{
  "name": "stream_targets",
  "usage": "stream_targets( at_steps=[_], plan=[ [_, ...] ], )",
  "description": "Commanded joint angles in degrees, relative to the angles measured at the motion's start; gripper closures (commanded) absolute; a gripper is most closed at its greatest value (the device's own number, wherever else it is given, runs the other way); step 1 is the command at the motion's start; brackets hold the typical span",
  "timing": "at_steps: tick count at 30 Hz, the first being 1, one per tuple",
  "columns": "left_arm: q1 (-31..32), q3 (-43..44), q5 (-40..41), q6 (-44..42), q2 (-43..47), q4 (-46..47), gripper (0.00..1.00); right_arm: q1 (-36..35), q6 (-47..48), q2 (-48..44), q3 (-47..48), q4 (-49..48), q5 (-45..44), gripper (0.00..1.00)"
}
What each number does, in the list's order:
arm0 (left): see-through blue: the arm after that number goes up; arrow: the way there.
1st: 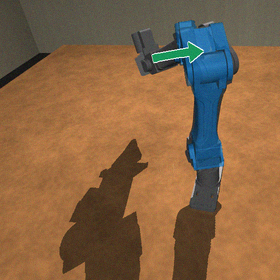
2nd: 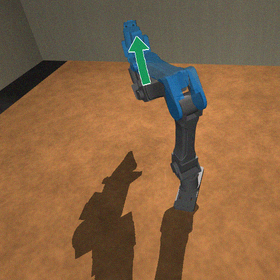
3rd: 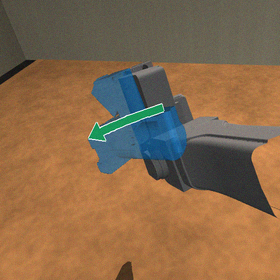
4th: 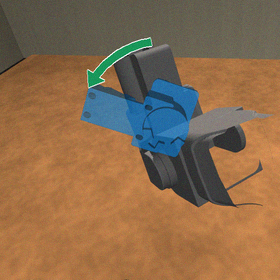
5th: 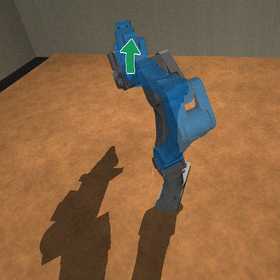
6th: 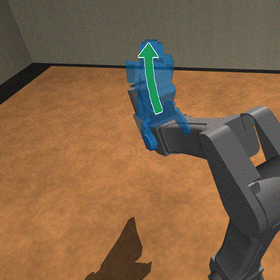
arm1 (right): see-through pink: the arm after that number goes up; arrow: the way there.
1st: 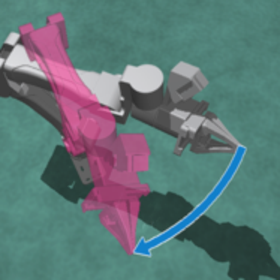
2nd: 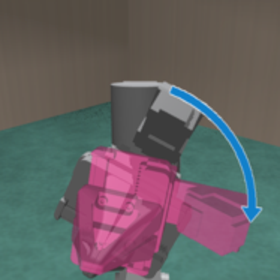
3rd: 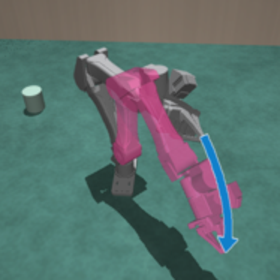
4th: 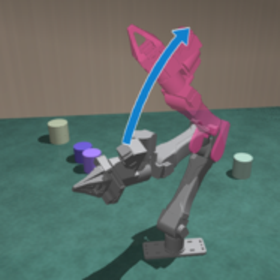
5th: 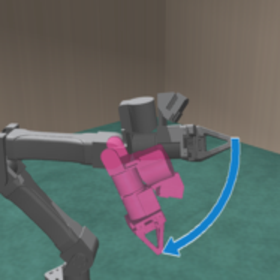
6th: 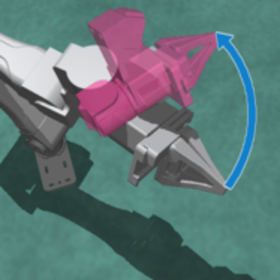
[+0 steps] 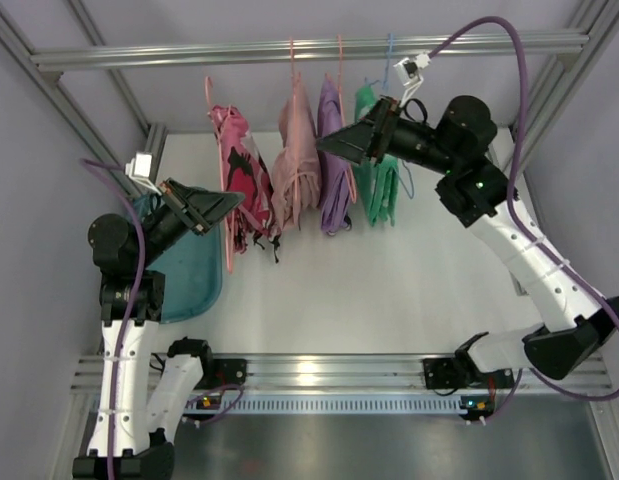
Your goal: Remove the trousers from the hanger
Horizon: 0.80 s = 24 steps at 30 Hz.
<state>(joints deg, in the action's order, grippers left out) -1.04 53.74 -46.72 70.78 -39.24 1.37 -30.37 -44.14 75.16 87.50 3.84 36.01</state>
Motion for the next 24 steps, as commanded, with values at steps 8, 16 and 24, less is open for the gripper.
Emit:
stream_targets(
  at_steps=[8,16,24],
  plan=[
    [-0.19,2.51,-0.65,-5.22,3.21,9.80,1.00,-16.28,-5.87,11.94,9.96,-10.34,-9.38,0.20],
    [-0.28,0.76,-1.44,-5.92,4.96,9.88,1.00,-21.22,-8.33,19.41,13.64,-12.44,-9.82,0.26],
    [-0.28,-1.35,-3.38,-6.36,6.28,9.71,1.00,-24.56,-9.82,25.74,20.33,-14.29,-8.68,0.36]
  ],
)
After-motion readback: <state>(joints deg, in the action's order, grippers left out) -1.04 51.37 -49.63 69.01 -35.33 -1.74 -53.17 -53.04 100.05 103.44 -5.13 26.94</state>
